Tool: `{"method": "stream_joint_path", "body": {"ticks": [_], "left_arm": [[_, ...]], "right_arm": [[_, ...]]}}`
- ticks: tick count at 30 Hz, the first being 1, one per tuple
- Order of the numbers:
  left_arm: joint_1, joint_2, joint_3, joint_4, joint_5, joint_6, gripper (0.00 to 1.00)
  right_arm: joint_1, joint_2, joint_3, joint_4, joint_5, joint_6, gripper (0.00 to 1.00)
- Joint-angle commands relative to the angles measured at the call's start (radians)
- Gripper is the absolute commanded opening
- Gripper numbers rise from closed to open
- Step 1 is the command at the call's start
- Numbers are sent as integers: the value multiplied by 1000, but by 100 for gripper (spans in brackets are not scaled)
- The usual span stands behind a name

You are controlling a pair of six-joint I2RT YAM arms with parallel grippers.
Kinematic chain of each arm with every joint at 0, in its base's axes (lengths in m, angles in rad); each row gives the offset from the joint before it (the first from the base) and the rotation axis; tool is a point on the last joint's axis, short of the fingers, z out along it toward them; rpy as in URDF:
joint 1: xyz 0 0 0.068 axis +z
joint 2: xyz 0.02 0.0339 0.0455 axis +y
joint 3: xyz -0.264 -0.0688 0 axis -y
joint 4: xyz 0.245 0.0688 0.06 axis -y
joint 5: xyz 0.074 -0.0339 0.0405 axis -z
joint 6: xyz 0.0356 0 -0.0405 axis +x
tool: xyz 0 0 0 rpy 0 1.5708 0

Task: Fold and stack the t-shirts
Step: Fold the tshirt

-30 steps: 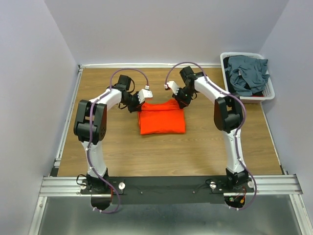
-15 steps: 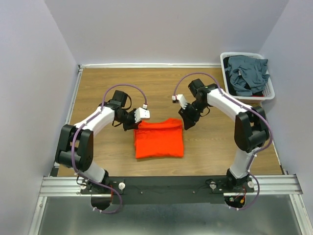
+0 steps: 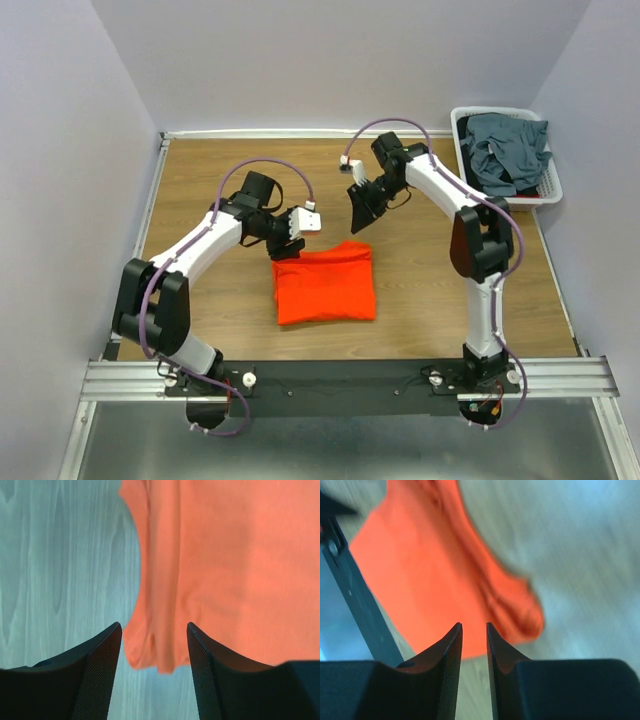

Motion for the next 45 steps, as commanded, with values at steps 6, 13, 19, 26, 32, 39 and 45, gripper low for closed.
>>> {"method": "stream_joint_path", "body": {"ticks": [6, 13, 19, 26, 32, 39, 45], "left_arm": [[-84, 159, 32, 119, 39, -96, 64], [-91, 214, 34, 132, 32, -96, 47], [-92, 187, 37, 100, 32, -80, 11], [-91, 93, 43, 58, 16, -60, 0], [-68, 101, 75, 41, -1, -50, 0], [-46, 170, 89, 75, -20, -34, 0], [-31, 228, 70, 164, -58, -43, 18]], "right_arm": [[10, 252, 239, 10, -230, 172, 31], [42, 314, 154, 71, -273, 179, 29], [42, 369, 105, 82, -244, 146, 24], [42, 375, 46, 102, -210, 113, 21], [41, 369, 19, 108, -199, 96, 20], [41, 368, 20, 107, -184, 90, 20], [41, 340, 32, 105, -123, 77, 24]]}}
